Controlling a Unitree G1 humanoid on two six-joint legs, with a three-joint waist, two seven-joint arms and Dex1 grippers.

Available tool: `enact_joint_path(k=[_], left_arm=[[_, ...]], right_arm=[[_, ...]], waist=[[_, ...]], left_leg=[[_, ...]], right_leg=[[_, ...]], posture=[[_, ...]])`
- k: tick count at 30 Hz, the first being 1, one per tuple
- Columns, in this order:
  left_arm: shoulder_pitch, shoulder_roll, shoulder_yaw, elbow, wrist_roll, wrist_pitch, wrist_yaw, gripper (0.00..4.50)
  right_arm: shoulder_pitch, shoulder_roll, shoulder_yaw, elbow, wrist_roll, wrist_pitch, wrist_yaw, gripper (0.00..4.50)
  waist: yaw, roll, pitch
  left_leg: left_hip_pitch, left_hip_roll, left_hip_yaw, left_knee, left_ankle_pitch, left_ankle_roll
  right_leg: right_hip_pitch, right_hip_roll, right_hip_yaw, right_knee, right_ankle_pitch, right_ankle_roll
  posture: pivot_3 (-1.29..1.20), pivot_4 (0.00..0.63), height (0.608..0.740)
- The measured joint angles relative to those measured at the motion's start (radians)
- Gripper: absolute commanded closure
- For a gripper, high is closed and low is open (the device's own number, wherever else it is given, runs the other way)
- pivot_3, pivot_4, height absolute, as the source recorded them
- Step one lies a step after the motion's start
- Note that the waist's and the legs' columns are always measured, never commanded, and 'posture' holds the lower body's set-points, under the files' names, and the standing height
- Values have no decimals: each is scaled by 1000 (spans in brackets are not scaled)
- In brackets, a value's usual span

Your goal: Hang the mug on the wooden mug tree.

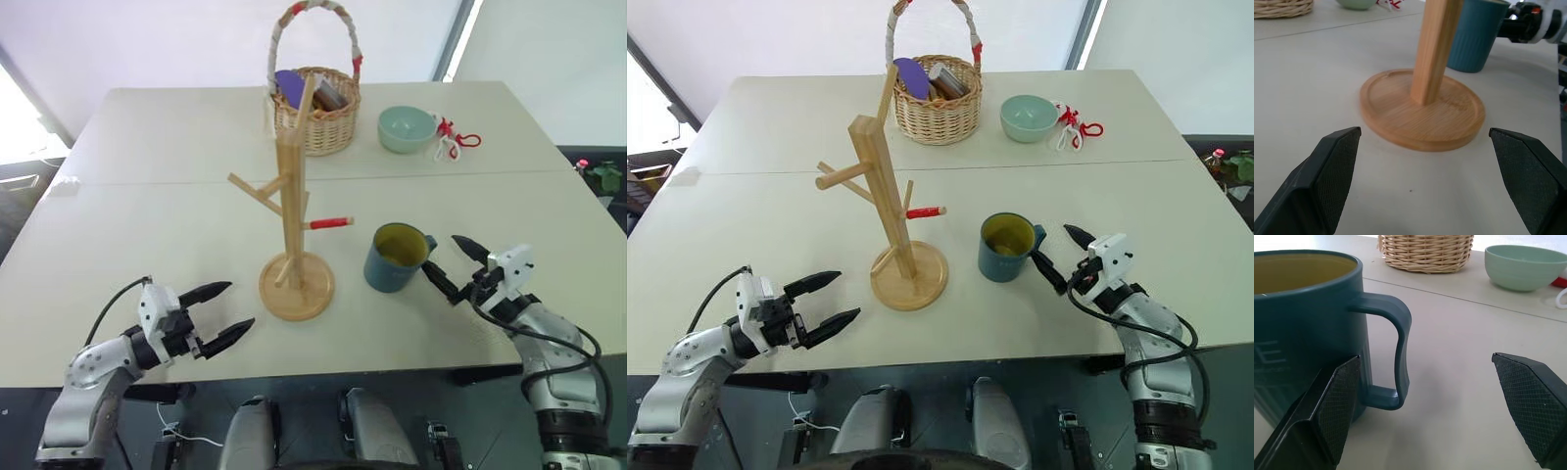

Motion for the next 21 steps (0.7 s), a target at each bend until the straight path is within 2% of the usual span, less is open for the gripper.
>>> enact_joint_path(k=[13, 21], left_arm=[[1, 11, -29, -8, 0, 6, -25, 0], [2, 15, -30, -9, 0, 6, -29, 0]], right_arm=[[-88, 44, 11, 114, -8, -20, 2, 51], [-180, 63, 22, 254, -7, -40, 59, 51]], waist=[[-1, 0, 0], [-3, 0, 0]], left_leg=[[1, 0, 0, 0, 0, 0], [1, 0, 0, 0, 0, 0]], right_leg=[[0, 1, 0, 1, 0, 0], [0, 2, 0, 1, 0, 0]], posture=[[0, 150, 740], [0, 150, 740]])
